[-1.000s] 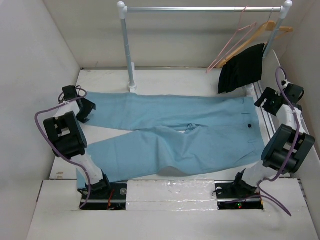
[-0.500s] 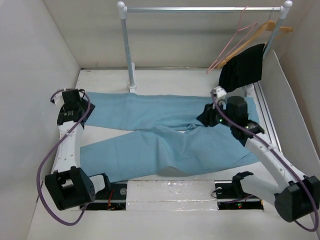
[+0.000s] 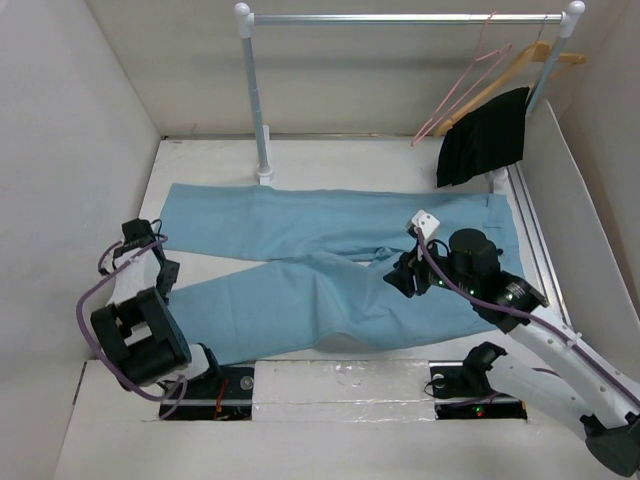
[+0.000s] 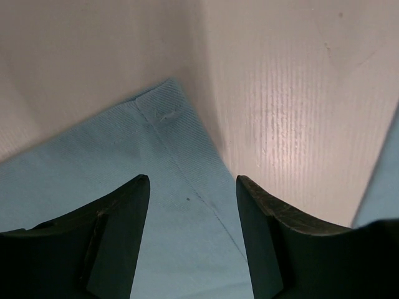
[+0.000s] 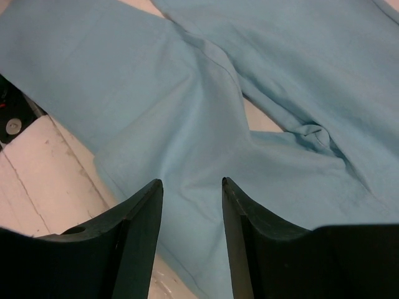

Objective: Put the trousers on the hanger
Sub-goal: Fold the trousers

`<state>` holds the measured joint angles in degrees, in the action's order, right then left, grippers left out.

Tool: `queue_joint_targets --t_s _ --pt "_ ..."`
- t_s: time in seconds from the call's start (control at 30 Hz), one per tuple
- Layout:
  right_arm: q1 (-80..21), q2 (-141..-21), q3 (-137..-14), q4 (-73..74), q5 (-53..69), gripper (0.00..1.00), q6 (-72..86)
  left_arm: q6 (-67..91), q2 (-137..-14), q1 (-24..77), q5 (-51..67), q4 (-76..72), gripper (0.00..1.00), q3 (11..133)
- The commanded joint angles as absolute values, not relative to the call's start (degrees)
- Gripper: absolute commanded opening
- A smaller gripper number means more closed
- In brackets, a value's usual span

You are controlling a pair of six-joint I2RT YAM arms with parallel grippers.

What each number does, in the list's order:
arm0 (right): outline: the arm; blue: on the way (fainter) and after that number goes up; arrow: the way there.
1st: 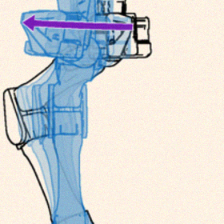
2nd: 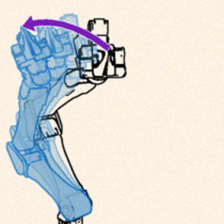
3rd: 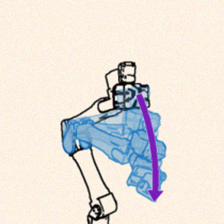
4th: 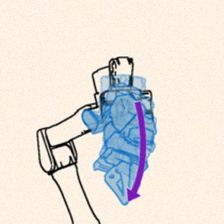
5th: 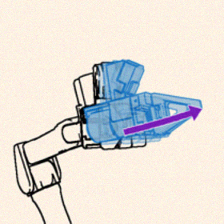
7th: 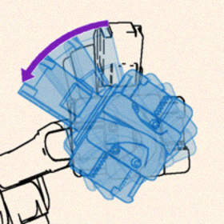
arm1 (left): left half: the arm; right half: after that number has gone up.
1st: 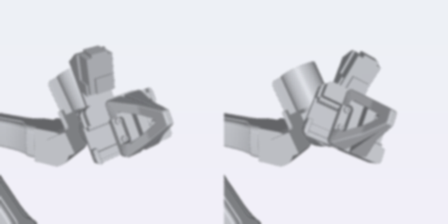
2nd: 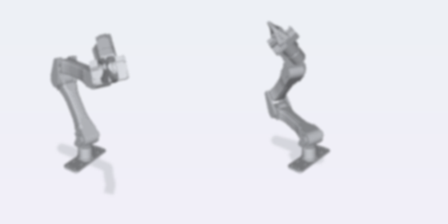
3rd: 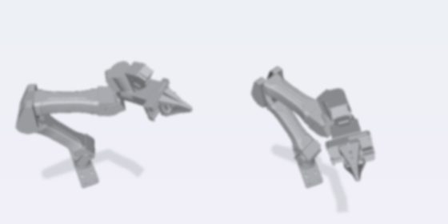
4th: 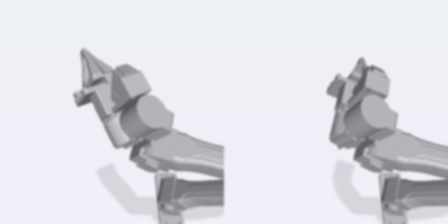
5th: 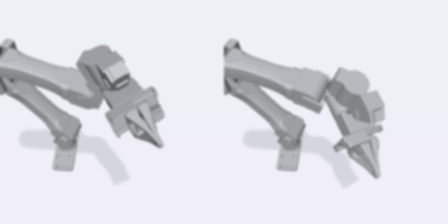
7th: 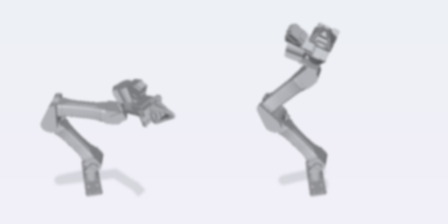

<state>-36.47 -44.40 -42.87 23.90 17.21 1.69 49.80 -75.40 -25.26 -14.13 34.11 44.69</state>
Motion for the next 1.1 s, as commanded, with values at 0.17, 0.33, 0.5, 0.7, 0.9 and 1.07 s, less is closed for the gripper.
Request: queue_joint_targets --t_s 0.17,0.33,0.5,0.7,0.9,1.07 --pt "-36.9 -40.8 -44.6 30.4 13.8 0.49 -1.0 47.5 -82.9 -25.3 -18.2 28.9 0.41 46.3" --pt "-36.9 -39.7 -44.6 31.5 11.5 0.50 -0.1 44.3 -87.5 -25.3 -16.6 27.0 0.00 48.2" --pt "-35.8 -39.3 -46.2 33.6 8.3 0.51 -0.1 41.8 -87.8 -25.3 -17.8 27.2 0.00 53.2" --pt "-32.7 -41.0 -46.2 34.0 8.7 0.54 -0.6 37.5 -87.4 -24.5 -16.2 27.4 0.00 65.0" --pt "-31.5 -41.7 -46.2 32.4 11.4 0.68 -1.2 34.6 -91.6 -23.5 -14.9 31.2 0.52 71.2" --pt "-31.5 -41.4 -46.5 32.3 13.4 0.69 -2.3 35.2 -80.0 -24.1 -15.3 29.5 0.61 62.9"
